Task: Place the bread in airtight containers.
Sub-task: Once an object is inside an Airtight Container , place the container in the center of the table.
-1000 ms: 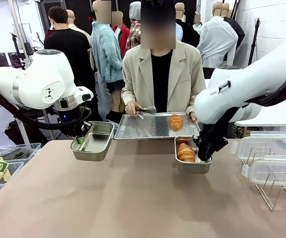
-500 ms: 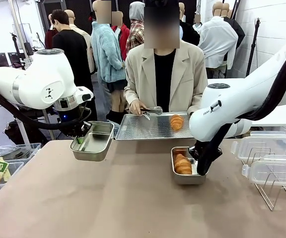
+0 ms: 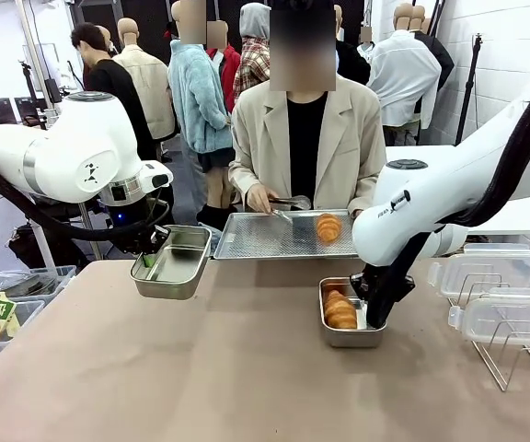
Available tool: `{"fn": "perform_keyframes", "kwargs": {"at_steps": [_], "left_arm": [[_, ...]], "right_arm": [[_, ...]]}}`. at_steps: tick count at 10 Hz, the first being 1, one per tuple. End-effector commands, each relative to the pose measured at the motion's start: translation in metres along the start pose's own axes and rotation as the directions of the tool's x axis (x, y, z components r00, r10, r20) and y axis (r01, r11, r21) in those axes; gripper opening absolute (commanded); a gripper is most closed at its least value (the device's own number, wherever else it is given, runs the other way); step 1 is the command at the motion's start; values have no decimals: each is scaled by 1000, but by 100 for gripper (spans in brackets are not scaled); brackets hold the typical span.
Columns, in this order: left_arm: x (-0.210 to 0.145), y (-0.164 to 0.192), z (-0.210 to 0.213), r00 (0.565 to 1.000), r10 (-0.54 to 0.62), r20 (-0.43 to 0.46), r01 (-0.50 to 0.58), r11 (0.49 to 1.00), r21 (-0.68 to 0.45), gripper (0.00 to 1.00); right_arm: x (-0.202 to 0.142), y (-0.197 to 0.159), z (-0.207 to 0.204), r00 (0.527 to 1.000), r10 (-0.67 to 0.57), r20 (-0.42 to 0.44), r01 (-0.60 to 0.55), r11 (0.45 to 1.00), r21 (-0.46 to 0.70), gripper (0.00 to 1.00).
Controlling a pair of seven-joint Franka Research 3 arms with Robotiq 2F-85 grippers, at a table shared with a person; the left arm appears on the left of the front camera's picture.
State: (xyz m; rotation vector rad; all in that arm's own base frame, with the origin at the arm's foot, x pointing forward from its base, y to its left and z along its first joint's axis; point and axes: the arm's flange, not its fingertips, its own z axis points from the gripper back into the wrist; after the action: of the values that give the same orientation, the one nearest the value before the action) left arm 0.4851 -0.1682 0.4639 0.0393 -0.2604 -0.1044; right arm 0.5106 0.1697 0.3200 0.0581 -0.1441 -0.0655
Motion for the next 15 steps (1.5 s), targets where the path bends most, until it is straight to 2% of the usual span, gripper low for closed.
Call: {"fn": "perform_keyframes", "kwargs": {"at_steps": [1,2,3,7,10,11,13,15], "left_arm": [[1,3,1,1000,-10,20,10,1000,-6,0],[1,3,1,1000,-10,20,10,1000,-6,0],[1,3,1,1000,-10,20,10,1000,-6,0],[1,3,1,1000,-10,20,10,1000,-6,0],[1,3,1,1000,-10,20,10,1000,-6,0],[1,3,1,1000,-10,20,10,1000,-6,0],[1,3,1,1000,-10,20,10,1000,-6,0],[1,3,1,1000,-10,20,10,1000,-6,0]], "right_arm": [[-6,1,17,999,8,48,-7,1000,-17,73],[-8,0,27,998,13,60,-12,1000,-25,93],[-9,-4,39,997,22,80,-19,999,-28,100],[-9,-39,118,981,129,148,-131,991,5,100],[-10,-86,178,963,213,166,-208,977,-51,100],[-9,-106,192,961,204,188,-191,978,-85,100],[-10,-153,208,967,159,201,-148,986,-71,100],[-21,-196,211,950,212,229,-205,977,-55,100]]}}
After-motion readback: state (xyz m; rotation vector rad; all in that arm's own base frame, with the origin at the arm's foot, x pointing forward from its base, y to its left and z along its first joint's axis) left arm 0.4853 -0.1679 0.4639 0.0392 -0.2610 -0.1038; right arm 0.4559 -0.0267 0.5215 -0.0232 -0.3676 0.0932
